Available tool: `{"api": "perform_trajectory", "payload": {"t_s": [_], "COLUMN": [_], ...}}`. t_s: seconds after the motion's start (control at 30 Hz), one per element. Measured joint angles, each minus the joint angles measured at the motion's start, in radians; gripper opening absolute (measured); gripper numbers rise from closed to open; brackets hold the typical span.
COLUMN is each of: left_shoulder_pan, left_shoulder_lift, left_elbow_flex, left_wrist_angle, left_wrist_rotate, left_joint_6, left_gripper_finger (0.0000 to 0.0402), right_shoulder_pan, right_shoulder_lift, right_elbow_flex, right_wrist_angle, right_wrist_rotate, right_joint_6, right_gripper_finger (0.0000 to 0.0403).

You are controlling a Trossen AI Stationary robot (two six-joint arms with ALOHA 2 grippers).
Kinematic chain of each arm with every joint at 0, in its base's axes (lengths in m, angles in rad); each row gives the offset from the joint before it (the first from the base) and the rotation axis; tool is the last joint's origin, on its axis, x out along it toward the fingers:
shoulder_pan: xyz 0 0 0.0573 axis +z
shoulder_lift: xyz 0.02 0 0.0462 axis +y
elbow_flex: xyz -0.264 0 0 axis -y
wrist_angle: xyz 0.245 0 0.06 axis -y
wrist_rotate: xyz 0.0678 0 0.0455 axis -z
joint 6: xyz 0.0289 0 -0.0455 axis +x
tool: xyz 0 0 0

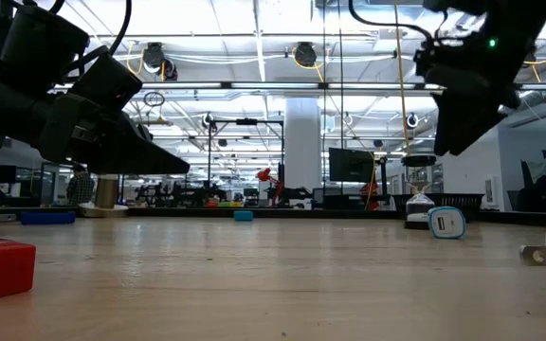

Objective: Pick & Place Office items
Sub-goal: Put the white hourglass into the red bin

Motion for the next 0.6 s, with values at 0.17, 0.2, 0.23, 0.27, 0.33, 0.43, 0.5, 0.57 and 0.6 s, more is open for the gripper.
{"api": "perform_trajectory", "payload": {"t_s": [0.17,0.2,0.23,0.27,0.33,0.43,0.5,0.57,0.6], "left_shoulder_pan": [0.000,0.000,0.000,0.000,0.000,0.000,0.000,0.000,0.000], "left_shoulder_lift": [0.000,0.000,0.000,0.000,0.000,0.000,0.000,0.000,0.000], "left_elbow_flex": [0.000,0.000,0.000,0.000,0.000,0.000,0.000,0.000,0.000], "left_wrist_angle": [0.000,-0.001,-0.001,-0.001,-0.001,0.000,0.000,-0.001,0.000], "left_wrist_rotate": [0.000,0.000,0.000,0.000,0.000,0.000,0.000,0.000,0.000], "left_joint_6": [-0.001,-0.001,-0.002,-0.002,0.002,0.005,0.005,0.004,0.004], "left_gripper_finger": [0.0037,0.0037,0.0037,0.0037,0.0037,0.0037,0.0037,0.0037,0.0037], "right_shoulder_pan": [-0.060,-0.068,-0.078,-0.088,-0.107,-0.135,-0.146,-0.152,-0.153], "right_shoulder_lift": [-0.113,-0.127,-0.136,-0.139,-0.138,-0.128,-0.124,-0.124,-0.124], "right_elbow_flex": [-0.189,-0.220,-0.248,-0.273,-0.314,-0.365,-0.386,-0.393,-0.395], "right_wrist_angle": [0.337,0.400,0.453,0.504,0.594,0.715,0.760,0.786,0.788], "right_wrist_rotate": [-0.025,-0.025,-0.025,-0.023,-0.022,-0.019,0.004,0.025,0.031], "right_joint_6": [-0.174,-0.203,-0.231,-0.255,-0.301,-0.350,-0.366,-0.378,-0.382], "right_gripper_finger": [0.0293,0.0297,0.0299,0.0301,0.0301,0.0292,0.0282,0.0269,0.0260]}}
